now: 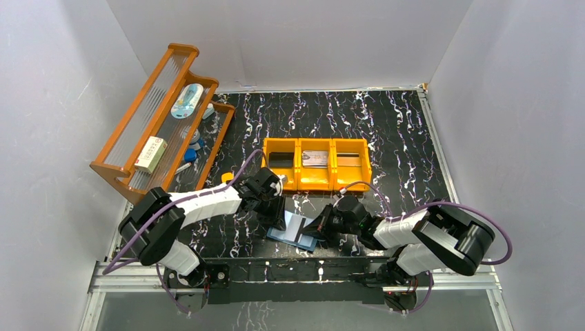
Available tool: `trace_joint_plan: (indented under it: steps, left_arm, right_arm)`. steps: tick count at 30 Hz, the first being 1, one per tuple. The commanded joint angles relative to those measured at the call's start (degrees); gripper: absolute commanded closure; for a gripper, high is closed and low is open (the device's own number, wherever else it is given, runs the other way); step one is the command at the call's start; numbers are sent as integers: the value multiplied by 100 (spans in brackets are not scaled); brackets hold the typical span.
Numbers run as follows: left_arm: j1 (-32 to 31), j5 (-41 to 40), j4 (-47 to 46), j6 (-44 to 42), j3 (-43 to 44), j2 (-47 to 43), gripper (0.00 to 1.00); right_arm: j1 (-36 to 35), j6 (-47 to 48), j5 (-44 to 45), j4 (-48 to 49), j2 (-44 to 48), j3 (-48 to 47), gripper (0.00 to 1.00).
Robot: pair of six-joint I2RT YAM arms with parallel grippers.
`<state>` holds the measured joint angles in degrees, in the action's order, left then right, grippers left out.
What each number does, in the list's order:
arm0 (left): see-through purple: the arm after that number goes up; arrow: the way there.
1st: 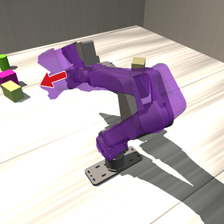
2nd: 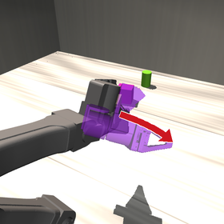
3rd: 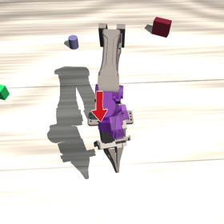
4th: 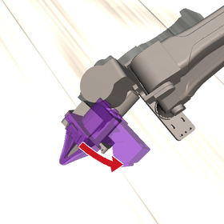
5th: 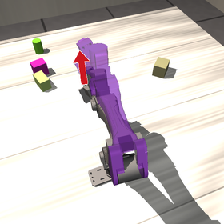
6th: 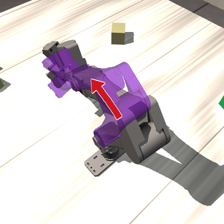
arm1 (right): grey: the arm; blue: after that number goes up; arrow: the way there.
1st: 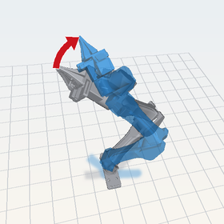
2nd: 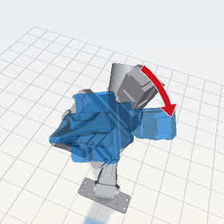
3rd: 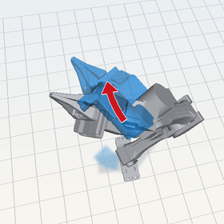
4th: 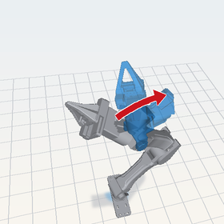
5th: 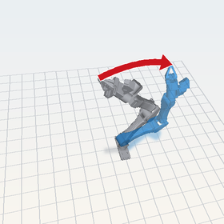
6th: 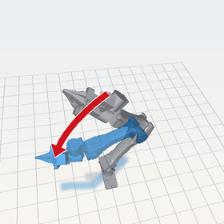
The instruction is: Take the credit cards out of the card holder
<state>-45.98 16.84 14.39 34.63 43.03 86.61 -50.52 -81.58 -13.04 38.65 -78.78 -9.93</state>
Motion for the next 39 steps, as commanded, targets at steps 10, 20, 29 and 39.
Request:
trace_joint_plan:
  steps: [10,20,29,39]
  left_arm:
    - [45,-790,908,-387,586,-1024,44]
    - [52,925,460,-570,625,-247,45]
    - [-1,1061,535,-685,459,373,50]
    - [-32,551,695,-664,1,374,61]
  right_arm:
    - [41,165,168,-794,-67,-246,93]
    - [35,148,183,-763,-45,-208,91]
    - [34,62,214,-673,-32,-162,87]
    - [36,71,155,-441,-2,-158,79]
